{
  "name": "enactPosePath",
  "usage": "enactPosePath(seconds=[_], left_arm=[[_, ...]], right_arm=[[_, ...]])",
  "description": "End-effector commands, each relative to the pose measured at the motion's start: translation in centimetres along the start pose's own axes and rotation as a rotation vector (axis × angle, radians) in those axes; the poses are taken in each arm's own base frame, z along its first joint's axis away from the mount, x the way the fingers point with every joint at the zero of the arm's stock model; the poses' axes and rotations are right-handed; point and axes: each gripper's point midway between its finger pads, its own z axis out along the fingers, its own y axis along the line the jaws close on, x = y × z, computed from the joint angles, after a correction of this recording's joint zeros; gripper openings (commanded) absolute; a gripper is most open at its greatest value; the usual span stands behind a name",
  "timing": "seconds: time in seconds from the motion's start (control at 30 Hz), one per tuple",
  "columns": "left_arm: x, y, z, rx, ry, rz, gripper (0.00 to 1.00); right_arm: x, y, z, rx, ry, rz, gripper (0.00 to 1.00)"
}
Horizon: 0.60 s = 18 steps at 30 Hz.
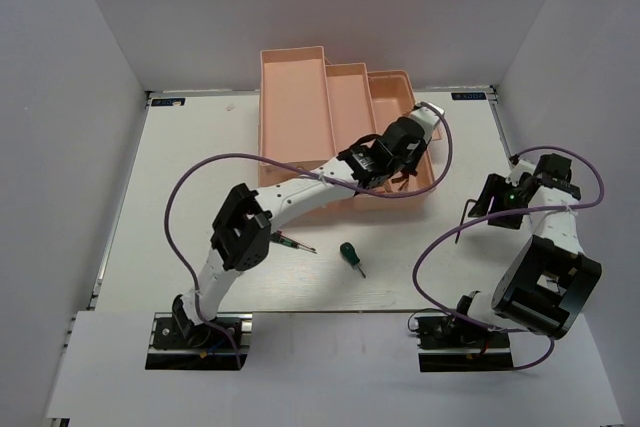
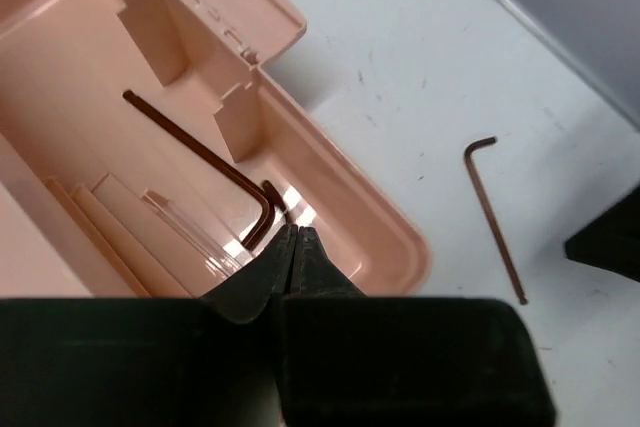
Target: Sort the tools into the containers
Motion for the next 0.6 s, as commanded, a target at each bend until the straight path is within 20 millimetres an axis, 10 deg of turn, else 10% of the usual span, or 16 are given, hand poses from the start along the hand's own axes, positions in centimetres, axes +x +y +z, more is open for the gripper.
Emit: enactPosePath(seconds=[0.0, 0.03, 0.17, 0.27, 0.4, 0.57], left_arm=[[0.8, 0.2, 0.6, -0.014, 0.053, 0.004, 0.00], [0.8, 0.6, 0.7, -0.011, 0.055, 0.000, 0.00], [-0.8, 0.8, -1.1, -0.005, 0.006, 0.000, 0.52], [-4.4, 0.9, -5.9, -0.006, -0.087, 0.023, 0.62], [-5.5, 0.4, -12.7, 0.087, -0.150, 0.023, 0.55], [1.6, 1.6, -18.8, 0.127, -0.058, -0.016, 0.35]], right_arm=[[0.3, 0.0, 0.2, -0.027, 0.003, -0.006, 0.64], [0.4, 0.0, 0.2, -0.030, 0.008, -0.011, 0.65], [1.0, -0.4, 0.5, -0.021, 0.037, -0.011, 0.79], [1.7, -1.3, 1.1, 0.017, 0.072, -0.009, 0.79], [1.9, -1.4, 2.6, 0.025, 0.076, -0.011, 0.68], [1.2, -0.9, 4.7, 0.046, 0.109, -0.015, 0.61]])
